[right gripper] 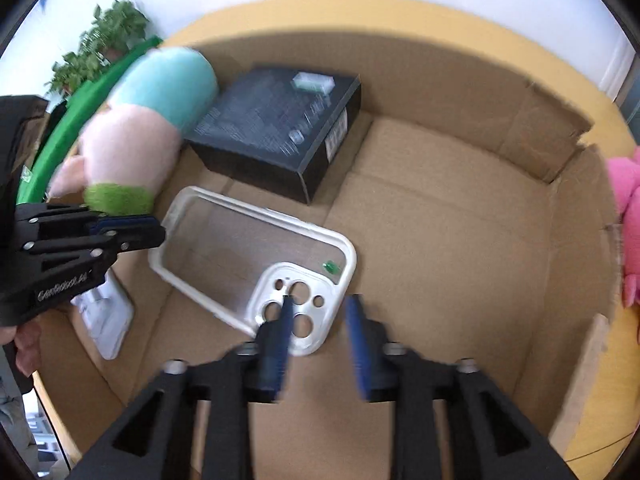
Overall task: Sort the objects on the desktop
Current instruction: 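Carry the phone case into the cardboard box and open the right gripper, then reach the right gripper to the black sunglasses and close on them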
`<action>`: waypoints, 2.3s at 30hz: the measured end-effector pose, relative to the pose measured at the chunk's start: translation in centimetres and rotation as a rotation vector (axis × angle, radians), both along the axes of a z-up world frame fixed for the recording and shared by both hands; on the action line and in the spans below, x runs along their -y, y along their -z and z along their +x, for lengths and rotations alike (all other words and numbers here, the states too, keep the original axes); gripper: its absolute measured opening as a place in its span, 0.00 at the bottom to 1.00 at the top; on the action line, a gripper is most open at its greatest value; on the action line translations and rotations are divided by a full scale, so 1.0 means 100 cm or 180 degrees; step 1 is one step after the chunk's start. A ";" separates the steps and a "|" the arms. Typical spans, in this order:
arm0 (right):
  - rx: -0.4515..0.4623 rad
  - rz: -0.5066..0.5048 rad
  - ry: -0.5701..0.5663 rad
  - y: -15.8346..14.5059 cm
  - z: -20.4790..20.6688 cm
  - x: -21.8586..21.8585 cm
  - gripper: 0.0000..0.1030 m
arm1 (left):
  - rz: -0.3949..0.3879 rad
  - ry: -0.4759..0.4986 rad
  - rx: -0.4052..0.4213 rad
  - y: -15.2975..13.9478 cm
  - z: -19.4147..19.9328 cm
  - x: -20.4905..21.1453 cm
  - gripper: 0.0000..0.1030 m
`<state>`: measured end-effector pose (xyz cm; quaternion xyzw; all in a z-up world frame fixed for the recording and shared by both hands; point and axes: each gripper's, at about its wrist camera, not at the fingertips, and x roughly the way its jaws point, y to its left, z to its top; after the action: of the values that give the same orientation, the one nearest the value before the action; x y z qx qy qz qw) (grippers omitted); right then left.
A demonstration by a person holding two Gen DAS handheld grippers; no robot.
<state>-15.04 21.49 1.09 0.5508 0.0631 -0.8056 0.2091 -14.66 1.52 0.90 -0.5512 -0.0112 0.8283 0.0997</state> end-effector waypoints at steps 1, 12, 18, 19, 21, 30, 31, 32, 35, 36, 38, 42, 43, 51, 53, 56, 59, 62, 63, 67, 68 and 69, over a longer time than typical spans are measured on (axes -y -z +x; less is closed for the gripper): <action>-0.0126 -0.0007 0.0018 -0.009 0.008 -0.002 0.50 | 0.0004 -0.0019 -0.0163 -0.012 0.008 0.001 0.06; -0.1736 -0.0211 0.0634 -0.102 0.140 -0.028 1.00 | 0.0030 -0.0070 -0.2178 -0.118 0.155 -0.003 0.79; -0.1758 -0.0186 0.0815 -0.100 0.176 -0.025 1.00 | 0.0131 -0.0068 -0.2231 -0.122 0.175 -0.015 0.79; -0.1763 -0.0175 0.0818 -0.099 0.181 -0.025 1.00 | 0.0138 -0.0069 -0.2227 -0.122 0.180 -0.014 0.79; -0.1762 -0.0181 0.0802 -0.099 0.193 -0.026 1.00 | 0.0174 -0.0068 -0.2201 -0.119 0.186 -0.014 0.79; -0.1878 -0.0086 0.0853 -0.100 0.210 -0.031 1.00 | 0.0219 -0.0106 -0.2142 -0.108 0.194 -0.017 0.79; -0.1878 -0.0088 0.0846 -0.098 0.211 -0.031 1.00 | 0.0214 -0.0125 -0.2134 -0.106 0.195 -0.015 0.79; -0.1875 -0.0095 0.0836 -0.098 0.210 -0.030 1.00 | 0.0215 -0.0136 -0.2128 -0.105 0.195 -0.014 0.79; -0.1858 -0.0083 0.0803 -0.095 0.209 -0.028 1.00 | 0.0247 -0.0146 -0.2102 -0.100 0.199 -0.007 0.79; -0.1861 -0.0082 0.0790 -0.094 0.209 -0.027 1.00 | 0.0245 -0.0157 -0.2093 -0.098 0.201 -0.004 0.79; -0.1875 -0.0093 0.0735 -0.093 0.210 -0.024 1.00 | 0.0245 -0.0192 -0.2078 -0.095 0.205 0.005 0.79; -0.1829 -0.0209 0.0516 -0.088 0.215 -0.014 1.00 | 0.0305 -0.0251 -0.2000 -0.082 0.217 0.029 0.79; -0.1775 -0.0304 0.0392 -0.084 0.217 -0.010 1.00 | 0.0318 -0.0273 -0.1962 -0.077 0.221 0.037 0.79; -0.1156 -0.0739 -0.0650 -0.033 0.231 0.056 1.00 | 0.0412 -0.0757 -0.1502 -0.021 0.246 0.115 0.79; -0.0990 -0.0827 -0.0874 -0.020 0.230 0.078 1.00 | 0.0489 -0.0898 -0.1326 -0.006 0.246 0.134 0.79; -0.0835 -0.0822 -0.1145 0.001 0.228 0.111 1.00 | 0.0624 -0.0967 -0.1118 0.012 0.243 0.154 0.79; -0.0698 -0.0816 -0.1332 0.018 0.226 0.140 1.00 | 0.0671 -0.0979 -0.0911 0.028 0.238 0.165 0.78; -0.0607 -0.0840 -0.1387 0.031 0.220 0.162 0.99 | 0.0851 -0.0956 -0.0696 0.045 0.230 0.172 0.78; -0.0581 -0.0840 -0.1392 0.034 0.218 0.165 0.99 | 0.0893 -0.0956 -0.0650 0.049 0.229 0.174 0.77; -0.0514 -0.0869 -0.1385 0.042 0.211 0.174 0.99 | 0.0940 -0.0806 -0.0695 0.050 0.227 0.168 0.77; -0.0497 -0.0904 -0.1414 0.041 0.212 0.174 0.99 | 0.0992 -0.0758 -0.0700 0.051 0.227 0.166 0.77; -0.0485 -0.0935 -0.1454 0.040 0.214 0.173 0.99 | 0.1026 -0.0716 -0.0698 0.051 0.225 0.164 0.77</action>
<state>6.32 4.15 -2.96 0.4239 0.0837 -0.7772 0.4575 7.81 -14.88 -4.22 -0.4300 -0.1940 0.8767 0.0942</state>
